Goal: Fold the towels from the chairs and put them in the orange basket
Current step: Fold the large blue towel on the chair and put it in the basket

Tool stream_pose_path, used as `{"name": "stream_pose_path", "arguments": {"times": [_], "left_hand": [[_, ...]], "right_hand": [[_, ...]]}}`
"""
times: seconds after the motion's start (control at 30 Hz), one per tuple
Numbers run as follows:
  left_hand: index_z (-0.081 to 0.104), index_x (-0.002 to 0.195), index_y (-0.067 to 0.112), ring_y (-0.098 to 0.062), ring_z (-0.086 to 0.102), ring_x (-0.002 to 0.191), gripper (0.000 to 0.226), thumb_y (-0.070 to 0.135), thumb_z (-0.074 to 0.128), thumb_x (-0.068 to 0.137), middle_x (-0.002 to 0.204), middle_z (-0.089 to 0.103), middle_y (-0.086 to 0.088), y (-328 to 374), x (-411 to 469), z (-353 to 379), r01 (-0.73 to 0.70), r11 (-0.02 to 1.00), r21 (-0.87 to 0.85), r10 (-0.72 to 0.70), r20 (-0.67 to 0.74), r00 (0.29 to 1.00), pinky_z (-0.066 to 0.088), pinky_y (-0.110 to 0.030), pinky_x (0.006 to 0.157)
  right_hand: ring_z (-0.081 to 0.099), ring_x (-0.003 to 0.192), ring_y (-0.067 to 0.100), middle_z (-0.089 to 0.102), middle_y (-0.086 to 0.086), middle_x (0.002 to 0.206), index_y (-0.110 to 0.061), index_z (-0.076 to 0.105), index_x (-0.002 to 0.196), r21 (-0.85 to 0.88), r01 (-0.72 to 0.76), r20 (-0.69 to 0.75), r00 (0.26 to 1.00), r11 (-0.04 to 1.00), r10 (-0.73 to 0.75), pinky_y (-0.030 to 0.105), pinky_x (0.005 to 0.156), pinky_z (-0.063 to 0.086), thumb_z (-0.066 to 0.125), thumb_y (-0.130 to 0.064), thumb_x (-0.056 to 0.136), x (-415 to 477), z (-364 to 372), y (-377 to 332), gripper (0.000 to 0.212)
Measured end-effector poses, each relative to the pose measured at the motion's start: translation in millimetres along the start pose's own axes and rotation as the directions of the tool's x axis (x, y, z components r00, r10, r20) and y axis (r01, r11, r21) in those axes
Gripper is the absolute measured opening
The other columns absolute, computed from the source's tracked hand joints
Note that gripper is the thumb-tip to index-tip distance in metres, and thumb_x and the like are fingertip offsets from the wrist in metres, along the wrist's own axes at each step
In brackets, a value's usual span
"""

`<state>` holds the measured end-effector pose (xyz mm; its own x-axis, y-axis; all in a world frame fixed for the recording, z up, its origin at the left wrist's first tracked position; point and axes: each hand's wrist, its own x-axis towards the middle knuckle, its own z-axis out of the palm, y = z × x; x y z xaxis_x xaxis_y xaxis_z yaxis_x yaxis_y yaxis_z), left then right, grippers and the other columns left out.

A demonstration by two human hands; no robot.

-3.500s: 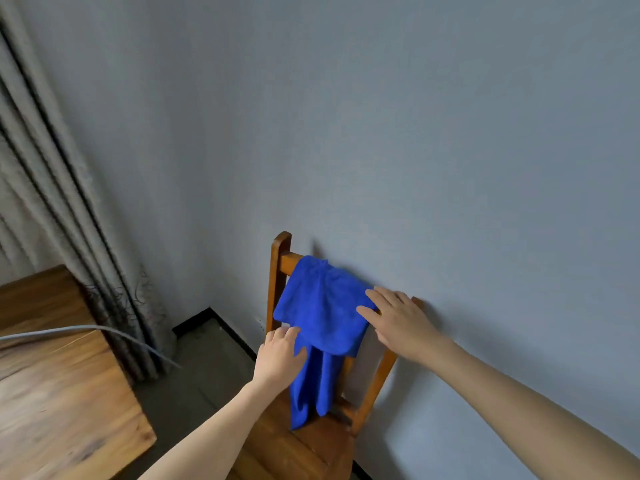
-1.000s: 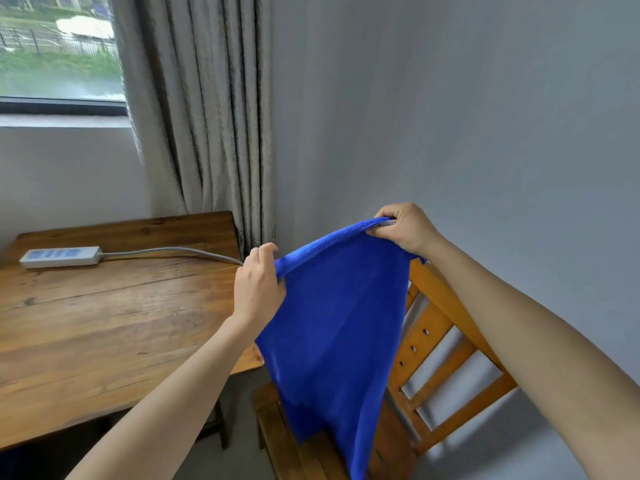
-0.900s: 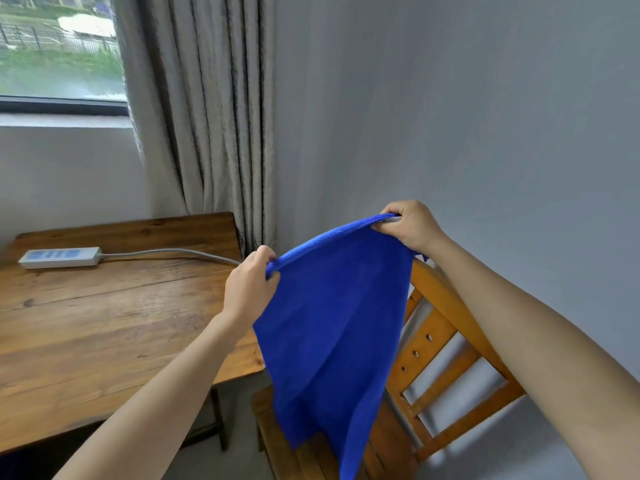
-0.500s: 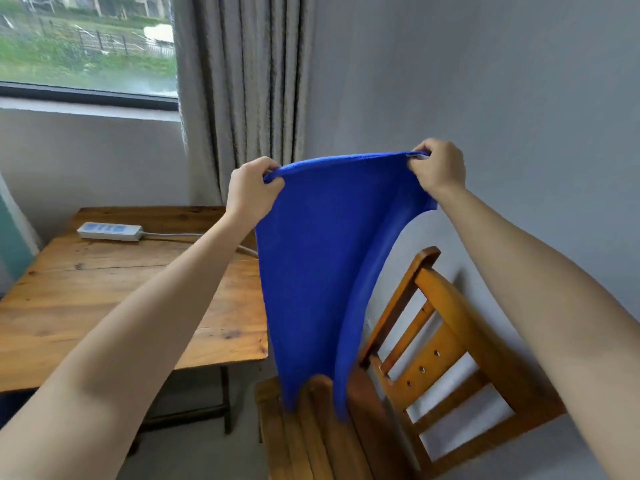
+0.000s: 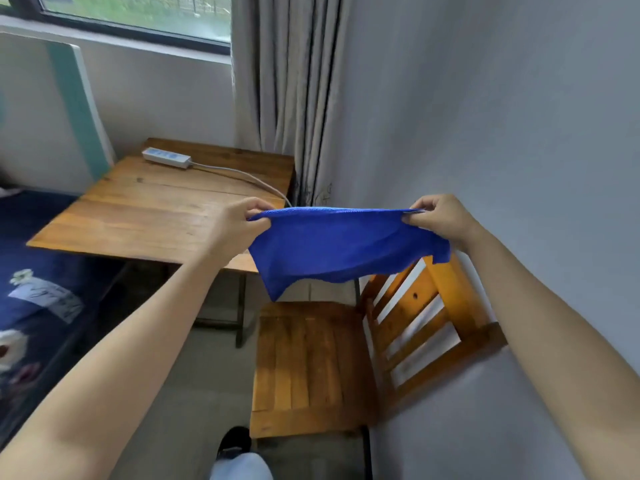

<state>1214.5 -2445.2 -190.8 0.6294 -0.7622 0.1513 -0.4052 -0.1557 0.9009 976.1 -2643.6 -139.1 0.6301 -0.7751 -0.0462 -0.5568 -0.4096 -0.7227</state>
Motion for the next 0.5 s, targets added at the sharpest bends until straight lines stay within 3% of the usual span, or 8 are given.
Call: {"name": "stream_pose_path", "arguments": {"times": [0.1,0.23,0.37,0.5], "left_hand": [[0.062,0.083,0.024,-0.009,0.056,0.066,0.027,-0.001,0.051,0.087,0.074,0.064,0.002,-34,-47,7,0.143,0.990,0.000,-0.142,0.090,0.986,0.045,-0.016,0.057],[0.065,0.082,0.018,-0.014,0.059,0.070,0.023,-0.001,0.052,0.085,0.076,0.067,-0.005,-86,-106,27,0.308,0.949,0.071,-0.316,0.179,0.932,0.045,-0.018,0.061],[0.064,0.078,0.014,-0.013,0.056,0.065,0.019,0.000,0.052,0.084,0.071,0.064,-0.004,-135,-158,56,0.450,0.884,0.125,-0.467,0.250,0.848,0.043,-0.020,0.058],[0.061,0.073,0.012,-0.014,0.050,0.062,0.019,-0.001,0.051,0.082,0.067,0.059,-0.003,-171,-196,79,0.545,0.822,0.169,-0.569,0.297,0.767,0.037,-0.022,0.058]], "right_hand": [[0.060,0.078,0.018,0.065,0.010,0.086,-0.012,0.066,0.080,-0.071,-0.085,0.240,0.966,0.994,0.099,0.025,0.065,0.045,0.065,-0.021,0.085,-25,23,32,0.010],[0.052,0.067,0.014,0.057,0.009,0.076,-0.011,0.063,0.071,-0.250,-0.161,0.487,0.831,0.955,0.268,0.023,0.059,0.037,0.066,-0.023,0.083,-56,63,78,0.017],[0.049,0.062,0.010,0.051,0.002,0.068,-0.015,0.057,0.065,-0.326,-0.328,0.537,0.707,0.886,0.460,0.018,0.055,0.033,0.067,-0.029,0.082,-94,109,129,0.025],[0.049,0.062,0.005,0.050,-0.007,0.065,-0.015,0.057,0.064,-0.286,-0.461,0.497,0.678,0.840,0.541,0.014,0.052,0.033,0.067,-0.025,0.083,-129,143,169,0.024]]}}
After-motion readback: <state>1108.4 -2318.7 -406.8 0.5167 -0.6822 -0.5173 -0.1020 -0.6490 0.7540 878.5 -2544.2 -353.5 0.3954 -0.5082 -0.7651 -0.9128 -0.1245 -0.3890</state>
